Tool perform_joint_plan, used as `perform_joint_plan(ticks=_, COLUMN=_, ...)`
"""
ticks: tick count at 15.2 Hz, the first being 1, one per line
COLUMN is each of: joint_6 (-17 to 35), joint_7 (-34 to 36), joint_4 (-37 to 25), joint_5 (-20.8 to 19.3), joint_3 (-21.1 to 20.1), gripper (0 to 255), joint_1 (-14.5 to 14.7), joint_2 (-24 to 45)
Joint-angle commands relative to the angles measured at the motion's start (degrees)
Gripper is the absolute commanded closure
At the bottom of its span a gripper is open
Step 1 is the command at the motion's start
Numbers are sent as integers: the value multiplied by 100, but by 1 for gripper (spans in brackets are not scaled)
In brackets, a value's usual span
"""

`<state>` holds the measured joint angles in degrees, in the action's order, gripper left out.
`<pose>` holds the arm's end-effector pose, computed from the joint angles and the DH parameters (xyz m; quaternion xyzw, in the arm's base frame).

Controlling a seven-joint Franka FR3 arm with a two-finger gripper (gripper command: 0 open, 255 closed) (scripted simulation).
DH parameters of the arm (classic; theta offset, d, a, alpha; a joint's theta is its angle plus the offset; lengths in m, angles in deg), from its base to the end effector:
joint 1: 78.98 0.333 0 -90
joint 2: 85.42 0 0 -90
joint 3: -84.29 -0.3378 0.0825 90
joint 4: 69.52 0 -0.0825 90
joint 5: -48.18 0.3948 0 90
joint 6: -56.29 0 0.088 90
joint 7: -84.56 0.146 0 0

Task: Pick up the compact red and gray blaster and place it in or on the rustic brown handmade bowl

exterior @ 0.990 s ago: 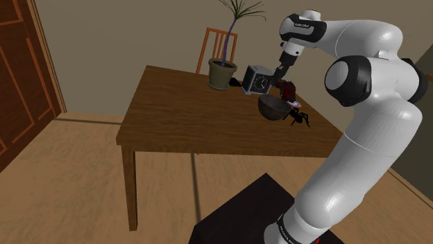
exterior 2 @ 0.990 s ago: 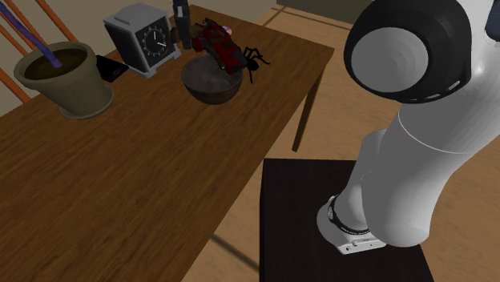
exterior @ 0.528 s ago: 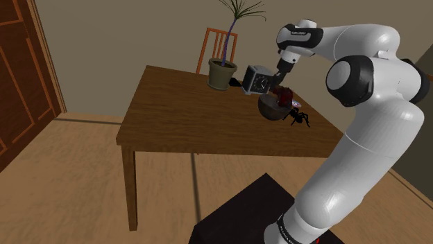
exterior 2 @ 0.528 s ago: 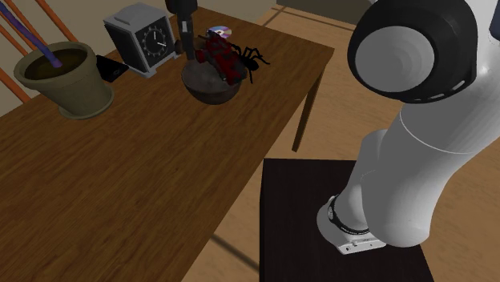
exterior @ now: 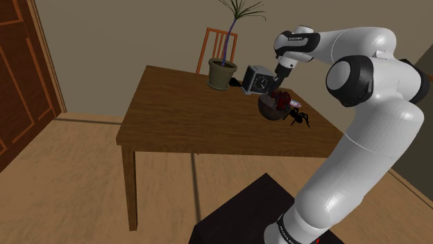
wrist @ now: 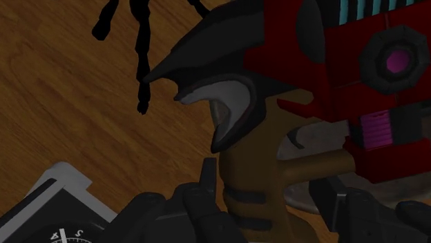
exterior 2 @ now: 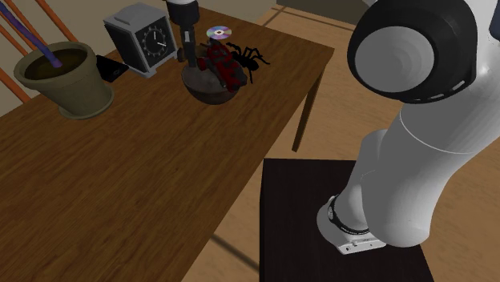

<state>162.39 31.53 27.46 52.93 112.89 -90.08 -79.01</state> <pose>0.4868 -0.3769 0.5146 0.9936 0.1079 0.0309 0.0129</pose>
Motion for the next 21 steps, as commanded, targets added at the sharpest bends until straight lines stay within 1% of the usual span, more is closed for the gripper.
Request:
perform_joint_plan(ticks=1, joint_6=7, joint_7=0, joint_4=4, joint_5=0, joint_3=0, gripper=255, joint_1=0, joint_2=-1)
perform_joint_plan(ticks=3, joint_6=7, joint_7=0, joint_4=4, joint_5=0, joint_3=0, gripper=255, joint_1=0, joint_2=-1)
perform_joint_plan(ticks=4, joint_6=7, joint_7=0, joint_4=4, joint_5=0, joint_3=0, gripper=0, joint_1=1, joint_2=-1)
perform_joint_plan(ticks=9, joint_6=7, joint_7=0, joint_4=4, joint_5=0, joint_3=0, gripper=0, joint_1=0, joint_2=-1)
perform_joint_plan(ticks=13, joint_6=-719, joint_7=15, joint_4=-713, joint_5=-13, joint_3=20, gripper=0, joint_1=-25, joint_2=-11)
perform_joint_plan(ticks=21, joint_6=-718, joint_7=15, joint_4=-712, joint_5=-13, joint_3=20, gripper=0, joint_1=-25, joint_2=-11)
